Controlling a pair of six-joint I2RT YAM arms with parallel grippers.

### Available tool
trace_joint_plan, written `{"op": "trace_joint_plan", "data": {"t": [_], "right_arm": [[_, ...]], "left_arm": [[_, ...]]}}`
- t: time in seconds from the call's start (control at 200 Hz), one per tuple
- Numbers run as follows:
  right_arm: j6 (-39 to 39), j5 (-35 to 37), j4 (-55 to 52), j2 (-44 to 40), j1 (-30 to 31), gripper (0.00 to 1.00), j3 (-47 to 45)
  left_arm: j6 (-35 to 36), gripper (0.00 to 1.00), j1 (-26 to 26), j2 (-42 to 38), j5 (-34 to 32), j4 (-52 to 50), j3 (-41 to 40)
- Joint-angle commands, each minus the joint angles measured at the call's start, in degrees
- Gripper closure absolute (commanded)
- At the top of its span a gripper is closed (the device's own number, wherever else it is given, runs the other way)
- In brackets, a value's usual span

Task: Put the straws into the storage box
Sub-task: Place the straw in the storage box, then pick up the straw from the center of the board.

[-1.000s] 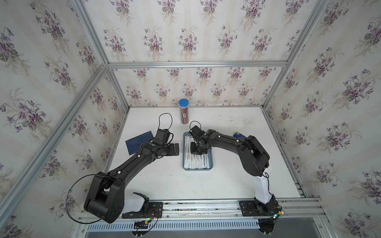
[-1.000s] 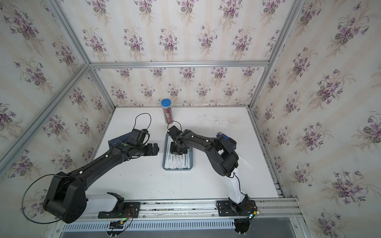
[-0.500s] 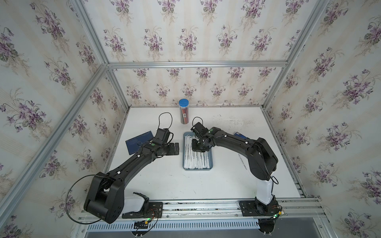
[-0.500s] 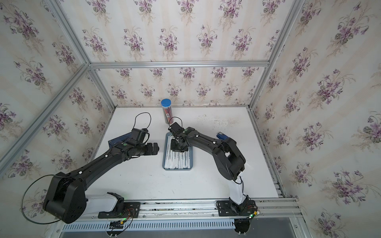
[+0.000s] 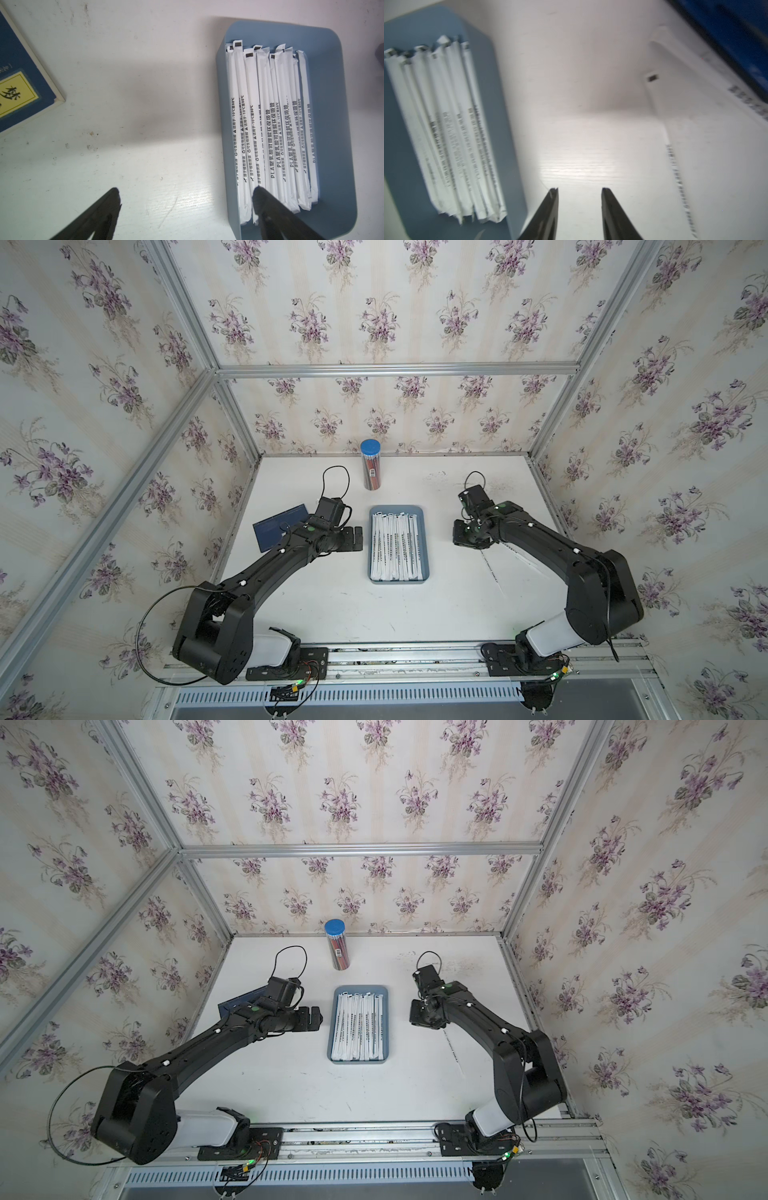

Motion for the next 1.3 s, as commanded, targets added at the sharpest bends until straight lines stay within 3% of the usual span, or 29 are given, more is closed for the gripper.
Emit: {"op": "trace_joint_plan", "data": {"t": [0.0, 0.125, 0.275, 0.834, 1.294], "right_arm": [[-3.25, 3.28, -1.82, -2.09, -5.27, 0.56, -4.2], [-3.1, 5.14, 0.1, -2.76, -7.89, 0.51, -8.17], [-2.16, 5.93, 2.98, -0.36, -8.95, 0.51, -9.88], [-2.34, -0.41, 7.17, 6.03, -8.88, 0.85, -10.16], [3.7, -0.45, 1.98, 4.89, 2.48, 0.9, -2.0]], "left_arm": [[-0.98, 0.0, -0.06, -0.82, -1.06, -1.6, 0.14], [-1.34, 0.0, -0.2, -0.53, -1.05, -1.79, 0.76], [-1.23, 0.0, -1.0, 0.64, -0.97, -2.39, 2.31], [-0.65, 0.0, -2.24, 0.81, -1.32, -2.33, 2.96], [-0.23, 0.0, -2.25, 0.45, -1.76, -1.71, 1.86]]}}
